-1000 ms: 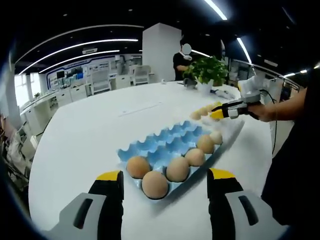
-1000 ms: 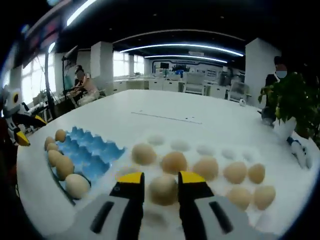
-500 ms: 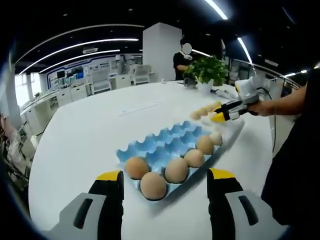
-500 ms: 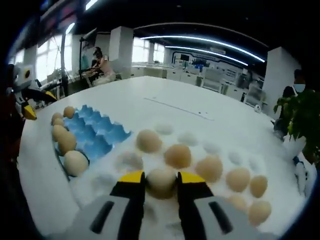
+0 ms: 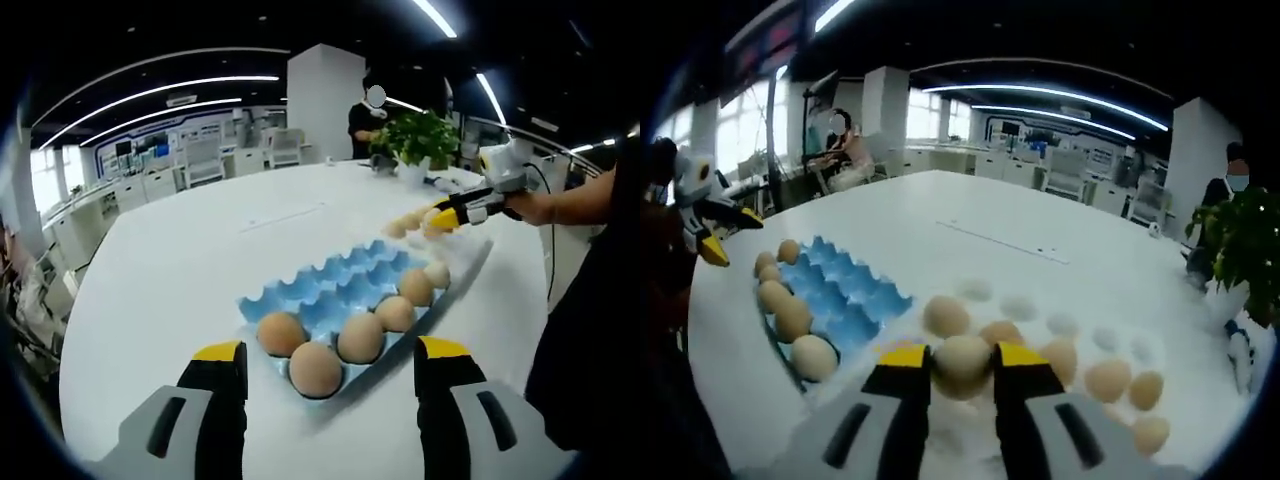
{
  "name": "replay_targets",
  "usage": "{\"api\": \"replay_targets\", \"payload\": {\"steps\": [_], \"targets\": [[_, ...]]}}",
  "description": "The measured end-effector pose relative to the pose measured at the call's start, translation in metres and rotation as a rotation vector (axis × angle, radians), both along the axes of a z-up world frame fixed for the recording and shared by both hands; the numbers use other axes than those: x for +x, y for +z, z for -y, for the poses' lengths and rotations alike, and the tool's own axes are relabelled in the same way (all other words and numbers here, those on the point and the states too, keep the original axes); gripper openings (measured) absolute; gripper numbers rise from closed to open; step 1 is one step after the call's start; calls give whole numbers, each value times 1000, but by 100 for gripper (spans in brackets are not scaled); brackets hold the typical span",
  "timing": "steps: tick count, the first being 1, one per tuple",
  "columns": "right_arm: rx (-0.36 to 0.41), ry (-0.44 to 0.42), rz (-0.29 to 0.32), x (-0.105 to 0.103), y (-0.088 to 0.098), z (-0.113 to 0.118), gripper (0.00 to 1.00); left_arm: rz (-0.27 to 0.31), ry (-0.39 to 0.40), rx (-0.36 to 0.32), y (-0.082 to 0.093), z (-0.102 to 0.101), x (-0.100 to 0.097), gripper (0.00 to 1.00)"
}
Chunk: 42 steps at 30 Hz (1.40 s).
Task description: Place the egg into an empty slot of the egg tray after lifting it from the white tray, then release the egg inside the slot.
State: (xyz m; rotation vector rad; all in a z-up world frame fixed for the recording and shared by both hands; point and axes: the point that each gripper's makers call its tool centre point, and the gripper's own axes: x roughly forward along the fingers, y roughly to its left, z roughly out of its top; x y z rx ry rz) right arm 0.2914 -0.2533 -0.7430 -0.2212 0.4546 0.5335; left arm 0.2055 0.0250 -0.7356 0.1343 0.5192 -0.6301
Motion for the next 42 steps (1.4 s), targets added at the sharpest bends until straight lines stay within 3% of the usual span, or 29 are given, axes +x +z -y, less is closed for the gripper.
{"api": "replay_targets", "payload": {"steps": [7,17,42], "targets": [[57,64,23,-3,17,-36,23,-4,2,3,-2,-1,-1,68],[111,152,27,-3,25,-85,23,-3,6,3,-2,-1,-1,68],[181,402,-13,-14,20,-210,23,-15,13,5,-6,-6,1,68]]}}
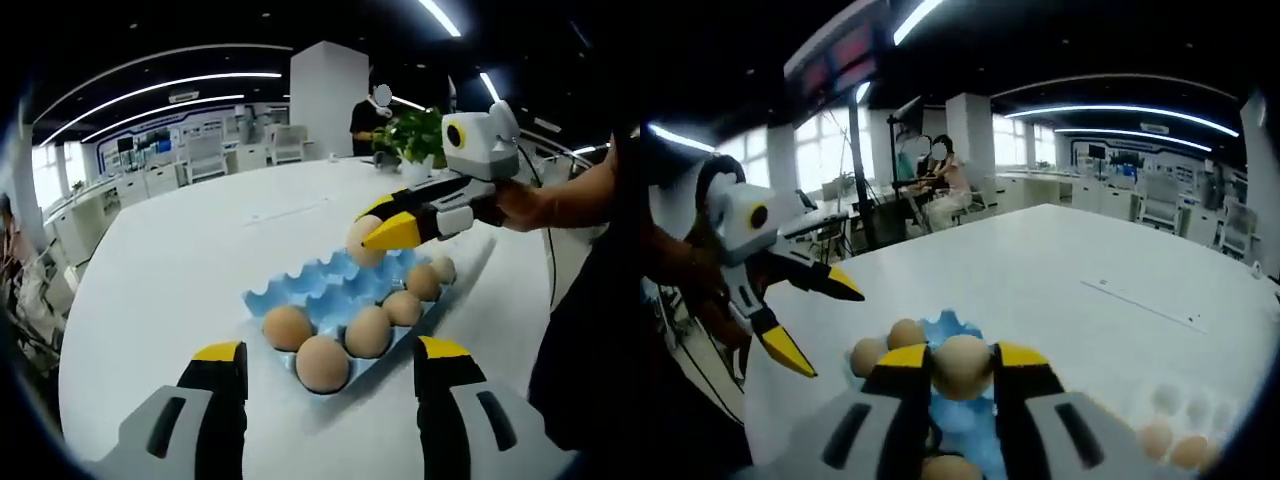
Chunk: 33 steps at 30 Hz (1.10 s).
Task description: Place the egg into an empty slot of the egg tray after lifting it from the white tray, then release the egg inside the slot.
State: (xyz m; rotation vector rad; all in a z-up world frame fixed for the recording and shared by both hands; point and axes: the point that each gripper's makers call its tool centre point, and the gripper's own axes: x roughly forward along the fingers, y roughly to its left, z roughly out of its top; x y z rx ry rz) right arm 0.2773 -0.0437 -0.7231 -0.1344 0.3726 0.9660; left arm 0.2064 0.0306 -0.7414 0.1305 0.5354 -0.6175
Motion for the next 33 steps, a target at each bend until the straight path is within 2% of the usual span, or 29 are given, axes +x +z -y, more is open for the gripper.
{"api": "replay_targets", "payload": {"steps": [16,33], "targets": [[-28,79,-52,-4,-25,-32,23,-1,-1,-5,0,-1,1,68],[-60,104,-107,-4,-48,-42,24,-6,2,-6,0,-2,1,68]]}}
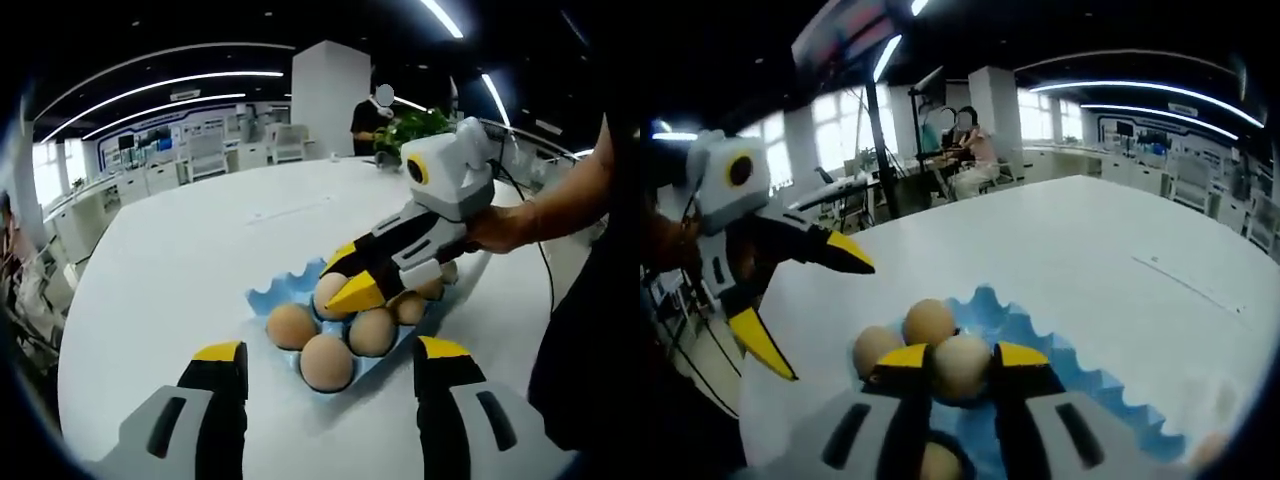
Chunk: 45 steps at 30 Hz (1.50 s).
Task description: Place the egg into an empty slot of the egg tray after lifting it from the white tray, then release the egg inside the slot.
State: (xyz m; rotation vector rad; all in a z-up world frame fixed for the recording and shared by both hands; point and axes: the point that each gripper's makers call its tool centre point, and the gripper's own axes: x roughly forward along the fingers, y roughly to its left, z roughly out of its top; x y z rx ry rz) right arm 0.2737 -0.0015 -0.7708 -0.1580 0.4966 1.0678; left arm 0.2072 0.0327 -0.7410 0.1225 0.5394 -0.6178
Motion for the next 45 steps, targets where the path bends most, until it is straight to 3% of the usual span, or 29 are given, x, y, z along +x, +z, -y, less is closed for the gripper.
{"api": "replay_targets", "payload": {"steps": [6,34,45], "targets": [[15,-12,-33,1,-3,0,24,0,-5,2,0,1,1,68],[-23,-11,-7,4,-5,-3,27,7,-4,2,2,0,3,67],[-4,-35,-24,0,-1,9,27,18,-7,4,5,3,2,67]]}}
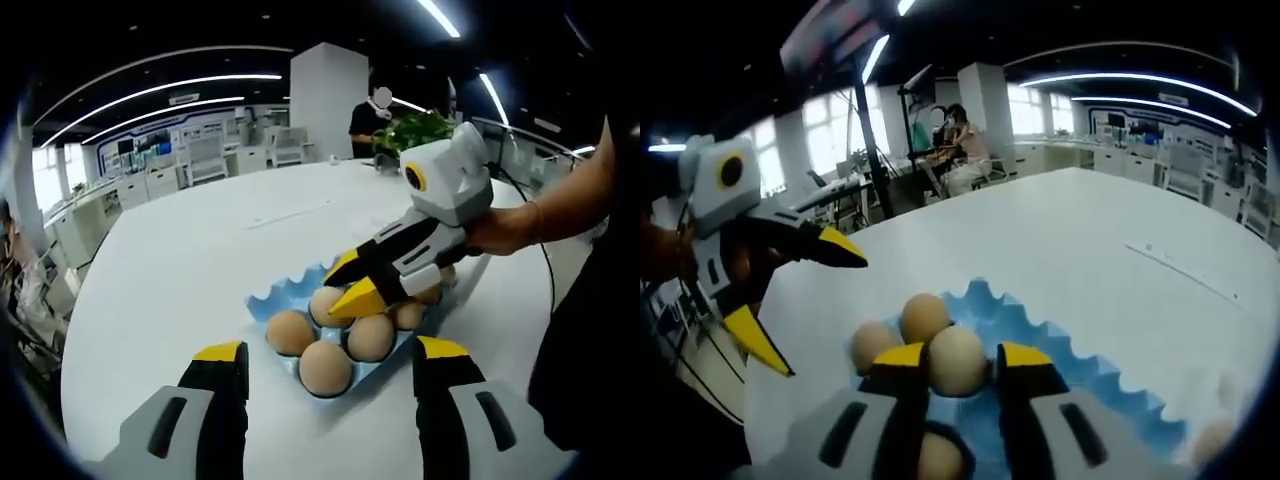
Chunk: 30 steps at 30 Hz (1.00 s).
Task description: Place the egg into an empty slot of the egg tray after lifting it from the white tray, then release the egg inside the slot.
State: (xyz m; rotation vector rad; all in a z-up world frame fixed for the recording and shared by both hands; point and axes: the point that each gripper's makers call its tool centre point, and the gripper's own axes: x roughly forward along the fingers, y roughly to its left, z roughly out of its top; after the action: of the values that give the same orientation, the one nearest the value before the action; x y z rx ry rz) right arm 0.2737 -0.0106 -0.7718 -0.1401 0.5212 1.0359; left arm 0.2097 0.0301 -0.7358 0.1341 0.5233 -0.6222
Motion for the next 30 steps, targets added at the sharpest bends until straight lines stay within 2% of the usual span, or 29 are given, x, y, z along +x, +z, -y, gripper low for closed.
{"api": "replay_targets", "payload": {"steps": [5,7,11,14,17,19,21,30], "targets": [[-1,-10,-7,-4,2,10,26,2,1,-2,1,1,0,67],[9,-36,26,-2,6,19,26,1,-3,1,0,2,0,67],[25,-65,17,-2,8,31,26,-1,-8,0,0,5,-1,67],[25,-88,13,-3,10,43,26,-1,-12,0,1,6,-2,67],[33,-132,35,1,17,61,25,2,-10,-3,2,6,-1,67],[38,-179,48,5,20,78,25,4,-12,-2,1,7,-1,67],[40,-227,28,7,19,96,25,2,-15,-2,1,8,-2,67],[-15,-422,75,13,13,183,24,5,-20,-3,3,9,-3,67]]}}
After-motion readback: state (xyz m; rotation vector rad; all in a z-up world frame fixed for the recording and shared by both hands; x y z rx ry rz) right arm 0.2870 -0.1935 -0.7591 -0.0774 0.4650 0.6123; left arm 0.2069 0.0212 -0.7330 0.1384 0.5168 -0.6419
